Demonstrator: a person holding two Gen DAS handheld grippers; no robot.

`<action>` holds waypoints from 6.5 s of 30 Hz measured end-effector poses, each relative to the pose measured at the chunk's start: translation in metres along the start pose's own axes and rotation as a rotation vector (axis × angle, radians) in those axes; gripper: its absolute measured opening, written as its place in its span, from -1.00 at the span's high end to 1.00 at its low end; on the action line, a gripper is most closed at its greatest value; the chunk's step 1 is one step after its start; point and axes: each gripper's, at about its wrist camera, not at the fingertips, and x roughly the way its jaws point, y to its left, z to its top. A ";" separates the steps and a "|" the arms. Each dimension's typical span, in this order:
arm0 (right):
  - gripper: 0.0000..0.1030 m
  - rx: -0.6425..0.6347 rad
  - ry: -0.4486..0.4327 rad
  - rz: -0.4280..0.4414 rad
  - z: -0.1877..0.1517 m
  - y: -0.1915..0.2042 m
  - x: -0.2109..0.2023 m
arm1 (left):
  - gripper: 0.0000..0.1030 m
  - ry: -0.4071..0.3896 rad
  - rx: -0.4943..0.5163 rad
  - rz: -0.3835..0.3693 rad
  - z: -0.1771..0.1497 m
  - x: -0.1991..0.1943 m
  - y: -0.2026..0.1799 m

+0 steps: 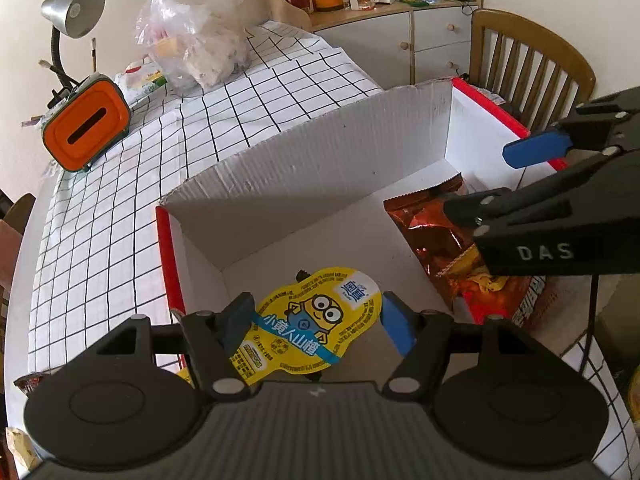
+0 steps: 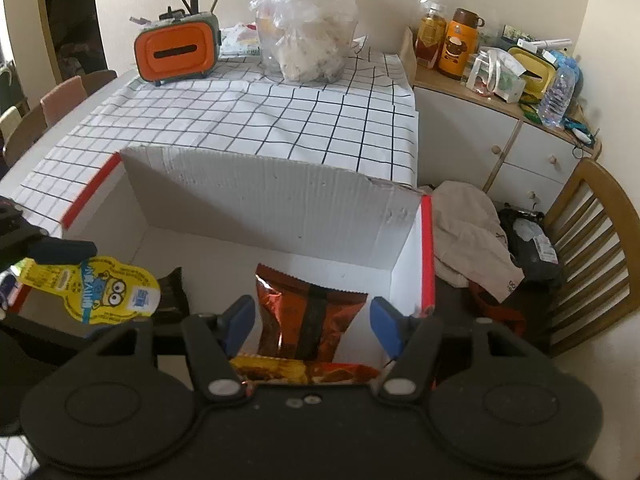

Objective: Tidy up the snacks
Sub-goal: 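Open both grippers to release the jelly and chip bag in the box, then move both grippers back to the pile and grasp the green wafer pack with the right, then grasp the beige printed pouch with the left gripper while the right closes on the green wafer pack, then carry the beige pouch and green wafer pack with both grippers over the red box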

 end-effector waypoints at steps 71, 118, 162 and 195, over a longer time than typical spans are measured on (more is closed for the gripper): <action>-0.99 -0.032 -0.058 0.289 0.016 0.266 -0.027 | -0.77 -0.145 -0.269 0.087 -0.213 -0.097 0.302; 0.04 -0.391 0.090 0.298 0.043 0.359 0.118 | -0.01 0.053 -0.541 0.039 -0.256 -0.007 0.404; 0.18 0.030 -0.112 0.159 0.025 0.223 -0.060 | 0.27 -0.112 -0.349 0.005 -0.157 -0.108 0.288; 0.18 0.159 -0.027 0.029 0.014 0.007 -0.039 | 0.27 -0.012 -0.088 -0.089 -0.011 -0.036 0.033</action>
